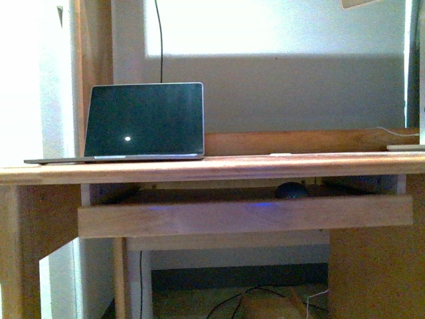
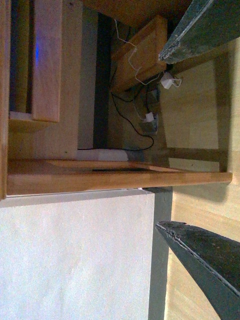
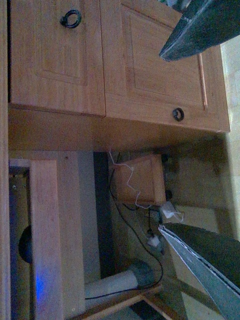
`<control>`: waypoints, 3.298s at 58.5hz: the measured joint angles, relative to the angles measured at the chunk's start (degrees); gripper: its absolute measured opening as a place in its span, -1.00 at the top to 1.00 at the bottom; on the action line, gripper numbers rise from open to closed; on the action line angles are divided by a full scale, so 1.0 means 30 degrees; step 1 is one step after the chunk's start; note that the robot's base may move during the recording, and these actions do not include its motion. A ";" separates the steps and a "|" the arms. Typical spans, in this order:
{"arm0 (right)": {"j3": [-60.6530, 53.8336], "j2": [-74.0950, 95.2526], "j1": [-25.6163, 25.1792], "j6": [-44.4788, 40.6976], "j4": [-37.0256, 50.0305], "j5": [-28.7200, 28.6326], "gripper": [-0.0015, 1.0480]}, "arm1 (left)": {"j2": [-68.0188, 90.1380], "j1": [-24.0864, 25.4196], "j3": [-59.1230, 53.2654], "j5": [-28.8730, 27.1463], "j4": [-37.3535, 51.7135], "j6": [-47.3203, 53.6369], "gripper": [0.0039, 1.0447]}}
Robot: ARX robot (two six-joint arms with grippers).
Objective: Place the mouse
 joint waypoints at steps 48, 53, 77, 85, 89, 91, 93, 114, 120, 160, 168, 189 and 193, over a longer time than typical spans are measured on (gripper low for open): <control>0.0000 0.0007 0.0000 0.0007 0.0000 0.0000 -0.86 | 1.0200 0.2637 0.1064 0.7963 0.7395 -0.0765 -0.86; 0.0000 0.0000 0.0000 0.0000 0.0000 0.0000 -0.86 | 1.4848 0.2841 0.1909 0.8167 1.1358 0.2557 -0.86; 0.0000 0.0000 0.0000 0.0007 0.0000 0.0000 -0.86 | 3.3332 0.3126 0.8816 0.8488 2.1755 1.8753 -0.86; 0.0000 0.0000 0.0000 0.0007 0.0000 0.0000 -0.86 | 3.6334 0.2601 1.1941 0.8750 2.2039 2.2134 -0.86; 0.0000 0.0007 0.0000 0.0000 0.0000 0.0000 -0.86 | 3.6975 0.2397 1.2983 0.8743 2.1835 2.2688 -0.86; 0.0000 0.0000 0.0000 0.0000 0.0000 0.0000 -0.86 | 3.7346 0.2280 1.3653 0.8859 2.1733 2.3183 -0.86; 0.0000 0.0000 0.0000 0.0007 0.0000 0.0000 -0.86 | 3.7696 0.2171 1.4309 0.8932 2.1507 2.3496 -0.86; 0.0000 0.0000 0.0000 0.0007 0.0000 0.0000 -0.86 | 4.0661 0.1013 1.8462 0.9173 1.9788 2.4611 -0.86; 0.0000 0.0000 0.0000 0.0007 0.0000 0.0000 -0.86 | 4.1404 0.0525 1.9649 0.9245 1.9307 2.4749 -0.86; 0.0000 0.0007 0.0000 0.0007 0.0000 0.0000 -0.86 | 3.8097 -0.0401 1.9110 0.8735 0.8735 2.4174 -0.86; 0.0000 0.0000 0.0000 0.0007 0.0000 0.0000 -0.86 | 3.6166 -0.0889 1.7442 0.9894 0.6681 2.3773 -0.86; 0.0000 0.0000 0.0000 0.0007 0.0000 0.0000 -0.86 | 3.2348 -0.2863 1.4979 1.2735 0.2958 1.9147 -0.86; 0.0000 0.0007 0.0000 0.0000 0.0000 -0.0007 -0.86 | 3.1911 -0.3228 1.4702 1.3726 0.3111 1.7311 -0.86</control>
